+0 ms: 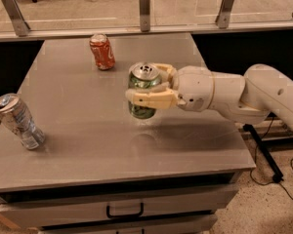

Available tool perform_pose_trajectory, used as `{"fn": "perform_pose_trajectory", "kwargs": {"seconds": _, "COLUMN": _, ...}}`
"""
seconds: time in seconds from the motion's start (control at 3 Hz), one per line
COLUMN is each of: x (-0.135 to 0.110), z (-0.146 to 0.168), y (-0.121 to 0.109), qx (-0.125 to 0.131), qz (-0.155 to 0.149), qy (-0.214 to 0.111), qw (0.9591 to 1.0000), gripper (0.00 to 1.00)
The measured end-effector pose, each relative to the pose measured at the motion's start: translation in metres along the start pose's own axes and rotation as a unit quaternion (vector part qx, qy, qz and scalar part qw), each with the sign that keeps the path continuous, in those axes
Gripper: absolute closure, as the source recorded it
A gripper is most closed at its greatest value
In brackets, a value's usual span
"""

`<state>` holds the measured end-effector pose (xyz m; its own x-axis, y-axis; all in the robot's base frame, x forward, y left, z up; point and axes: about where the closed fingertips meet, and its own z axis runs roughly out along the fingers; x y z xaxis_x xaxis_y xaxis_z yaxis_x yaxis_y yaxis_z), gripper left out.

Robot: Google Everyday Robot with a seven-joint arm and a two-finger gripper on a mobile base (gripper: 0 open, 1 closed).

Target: Pick green can

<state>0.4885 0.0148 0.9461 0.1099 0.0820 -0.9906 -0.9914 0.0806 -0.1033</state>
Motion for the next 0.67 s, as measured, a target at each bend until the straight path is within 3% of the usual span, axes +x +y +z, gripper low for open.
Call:
{"fn": "perform_pose_trajectory", "kwargs": {"seconds": 0.33, "x": -0.0462, "z": -0.0256, "y": -0.0088, "qx": 0.027, "qz": -0.021, "qy": 0.003, "qw": 0.9994, "gripper": 1.00}}
{"fn": "perform_pose_trajectory", "kwargs": {"seconds": 0.67, "x": -0.0522, "z": -0.0268, "y": -0.0104, "qx": 0.029, "qz": -0.024, "qy": 0.003, "qw": 0.9993, "gripper": 1.00}}
